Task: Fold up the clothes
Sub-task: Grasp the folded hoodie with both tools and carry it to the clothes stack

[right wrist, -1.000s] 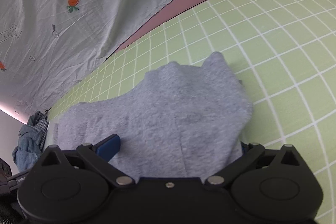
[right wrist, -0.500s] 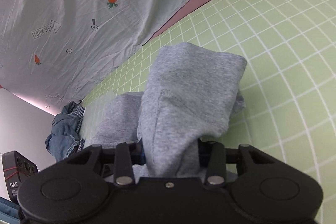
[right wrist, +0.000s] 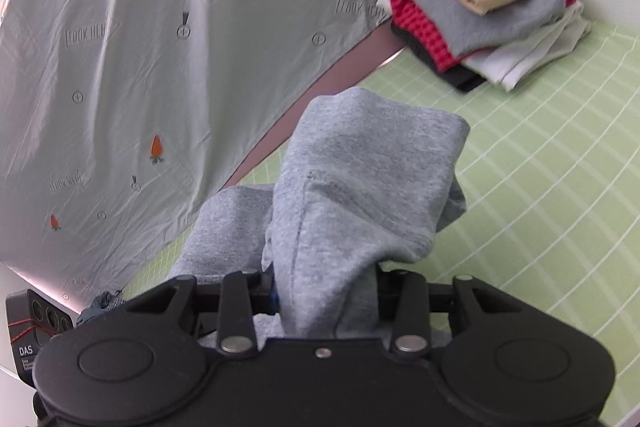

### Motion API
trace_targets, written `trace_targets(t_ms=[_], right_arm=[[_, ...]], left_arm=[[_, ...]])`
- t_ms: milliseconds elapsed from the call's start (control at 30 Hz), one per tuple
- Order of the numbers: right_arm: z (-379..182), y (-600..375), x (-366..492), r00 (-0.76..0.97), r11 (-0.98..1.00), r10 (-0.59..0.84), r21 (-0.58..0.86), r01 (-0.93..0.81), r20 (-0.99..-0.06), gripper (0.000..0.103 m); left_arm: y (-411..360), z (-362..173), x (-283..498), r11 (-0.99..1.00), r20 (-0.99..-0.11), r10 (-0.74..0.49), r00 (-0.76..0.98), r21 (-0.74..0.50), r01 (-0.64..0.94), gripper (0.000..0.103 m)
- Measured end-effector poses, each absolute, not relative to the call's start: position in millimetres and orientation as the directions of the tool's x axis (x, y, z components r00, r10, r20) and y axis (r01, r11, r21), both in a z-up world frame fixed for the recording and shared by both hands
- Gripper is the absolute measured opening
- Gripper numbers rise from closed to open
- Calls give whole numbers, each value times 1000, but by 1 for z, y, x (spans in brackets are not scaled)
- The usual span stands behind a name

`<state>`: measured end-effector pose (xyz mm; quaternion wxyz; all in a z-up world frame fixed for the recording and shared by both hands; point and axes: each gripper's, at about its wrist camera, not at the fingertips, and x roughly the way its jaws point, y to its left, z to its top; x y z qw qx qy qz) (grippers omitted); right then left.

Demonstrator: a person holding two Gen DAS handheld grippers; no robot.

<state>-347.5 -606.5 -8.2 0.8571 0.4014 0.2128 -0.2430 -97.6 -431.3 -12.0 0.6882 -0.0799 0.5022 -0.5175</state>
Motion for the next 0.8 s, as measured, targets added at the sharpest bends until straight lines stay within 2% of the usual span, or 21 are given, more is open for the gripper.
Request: trace_targets(t_ms=[200, 400, 467, 500, 533, 600, 633, 700, 767, 800], right_arm=[[47, -735, -386, 834, 666, -316, 520, 534, -452, 36], [102, -859, -376, 855, 760, -390, 403, 509, -343, 35], [113, -901, -365, 849, 778, -425, 352, 520, -314, 35], [114, -922, -357, 837, 783, -446, 315, 536, -315, 38], [112, -944, -348, 820, 785, -470, 271, 557, -326, 42], [96, -988, -319, 727, 740, -554, 161, 653, -406, 78], [85, -1005, -306, 666, 706, -601, 98, 702, -442, 78], [66, -1015, -288, 584, 653, -686, -15, 757, -434, 78], [52, -1005, -281, 564, 629, -747, -103, 770, -351, 82], [46, -997, -279, 561, 618, -771, -144, 773, -301, 90]], left_arm=[[-556, 22, -135, 376, -491, -871, -5, -673, 637, 28], [-691, 68, -132, 305, -396, -917, 43, -631, 713, 28], [-739, 73, -119, 324, -385, -918, 94, -595, 736, 32], [-762, 68, -113, 372, -418, -897, 140, -547, 750, 42], [-784, 61, -106, 427, -460, -867, 190, -491, 760, 53], [-821, 45, -92, 524, -537, -798, 274, -391, 757, 59], [-836, 34, -85, 566, -576, -760, 302, -356, 744, 59], [-849, 15, -74, 603, -617, -719, 320, -326, 728, 60], [-851, 0, -65, 612, -630, -706, 323, -314, 726, 68], [-852, -8, -61, 616, -636, -700, 325, -308, 725, 73]])
